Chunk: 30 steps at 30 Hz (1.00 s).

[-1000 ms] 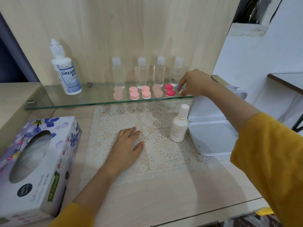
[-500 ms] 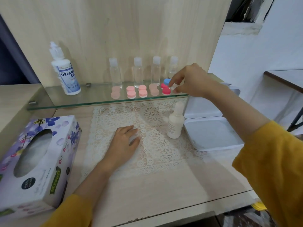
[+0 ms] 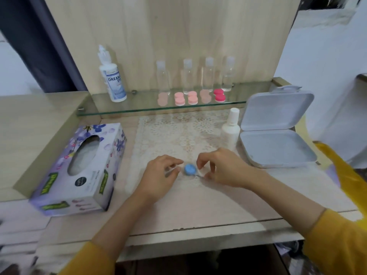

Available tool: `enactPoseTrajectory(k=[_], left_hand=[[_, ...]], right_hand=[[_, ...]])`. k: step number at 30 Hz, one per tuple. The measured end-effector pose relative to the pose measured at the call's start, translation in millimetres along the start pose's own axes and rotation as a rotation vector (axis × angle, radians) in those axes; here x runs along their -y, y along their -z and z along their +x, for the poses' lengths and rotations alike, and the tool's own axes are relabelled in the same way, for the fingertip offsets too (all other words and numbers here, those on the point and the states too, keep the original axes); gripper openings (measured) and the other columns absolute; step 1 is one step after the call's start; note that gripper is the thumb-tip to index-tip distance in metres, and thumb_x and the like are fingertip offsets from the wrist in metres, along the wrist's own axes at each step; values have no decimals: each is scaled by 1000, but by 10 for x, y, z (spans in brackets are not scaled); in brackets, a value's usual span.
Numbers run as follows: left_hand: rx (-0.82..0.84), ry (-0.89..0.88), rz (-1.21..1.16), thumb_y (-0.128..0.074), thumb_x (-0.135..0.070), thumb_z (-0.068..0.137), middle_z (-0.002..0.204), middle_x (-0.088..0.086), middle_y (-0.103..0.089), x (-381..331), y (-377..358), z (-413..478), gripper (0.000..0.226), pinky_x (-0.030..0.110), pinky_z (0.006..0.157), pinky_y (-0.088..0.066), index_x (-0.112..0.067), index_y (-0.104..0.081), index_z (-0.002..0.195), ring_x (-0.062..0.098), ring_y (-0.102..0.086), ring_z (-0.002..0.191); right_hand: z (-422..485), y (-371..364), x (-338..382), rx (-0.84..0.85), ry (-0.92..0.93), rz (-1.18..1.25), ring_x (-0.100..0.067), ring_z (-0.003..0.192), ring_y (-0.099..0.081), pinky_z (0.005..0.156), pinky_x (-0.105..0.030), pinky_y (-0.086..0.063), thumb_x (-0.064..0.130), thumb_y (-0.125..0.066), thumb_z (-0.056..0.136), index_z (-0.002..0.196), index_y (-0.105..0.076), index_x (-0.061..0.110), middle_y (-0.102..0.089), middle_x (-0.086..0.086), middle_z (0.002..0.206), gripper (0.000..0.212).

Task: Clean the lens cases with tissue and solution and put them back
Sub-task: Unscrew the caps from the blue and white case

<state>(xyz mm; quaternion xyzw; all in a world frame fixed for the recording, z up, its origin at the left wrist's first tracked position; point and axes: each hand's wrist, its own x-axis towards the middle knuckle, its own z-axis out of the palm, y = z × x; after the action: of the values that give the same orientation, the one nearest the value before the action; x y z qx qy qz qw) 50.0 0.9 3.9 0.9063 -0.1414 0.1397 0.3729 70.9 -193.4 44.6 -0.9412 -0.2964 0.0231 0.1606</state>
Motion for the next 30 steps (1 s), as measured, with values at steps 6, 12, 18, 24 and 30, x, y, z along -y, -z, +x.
enactPoseTrajectory(k=[6, 12, 18, 24, 30], left_hand=[[78, -46, -6, -69, -9, 79, 109, -2, -62, -90, -45, -162, 35, -2, 79, -35, -8, -63, 114, 6, -52, 97], [82, -36, 50, -68, -13, 81, 110, 3, -65, -111, -83, -166, 36, 20, 87, -40, -11, -63, 116, 18, -57, 100], [140, -100, 112, -62, -10, 85, 101, 0, -51, -97, -136, -197, 36, 0, 85, -22, -11, -59, 121, 12, -40, 93], [144, -126, 118, -58, -2, 84, 101, 9, -52, -116, -192, -205, 29, 2, 86, -23, -5, -62, 112, 12, -37, 91], [72, -79, 87, -66, -15, 78, 87, -1, -51, -129, -221, -218, 25, -2, 83, -23, -3, -68, 100, 12, -43, 85]], right_hand=[[-57, -147, -9, -71, 16, 127, -2, 68, -48, 68, -22, -43, 8, -63, 73, 104, -65, 24, -69, 8, 95, 35], [-105, -232, -20, -141, -41, 217, -5, 70, -47, 67, -18, -37, 16, -73, 70, 103, -67, 14, -57, 2, 91, 34], [-134, -308, -14, -175, -34, 271, 2, 66, -45, 62, -8, -33, 12, -71, 74, 95, -70, 12, -49, 8, 80, 21], [-194, -400, 0, -245, -29, 299, -1, 65, -44, 61, -11, -34, 8, -69, 75, 92, -68, 9, -42, 13, 76, 17], [-213, -453, -9, -308, 13, 337, -1, 64, -43, 61, -14, -37, 3, -71, 72, 89, -68, 6, -41, 14, 76, 17]])
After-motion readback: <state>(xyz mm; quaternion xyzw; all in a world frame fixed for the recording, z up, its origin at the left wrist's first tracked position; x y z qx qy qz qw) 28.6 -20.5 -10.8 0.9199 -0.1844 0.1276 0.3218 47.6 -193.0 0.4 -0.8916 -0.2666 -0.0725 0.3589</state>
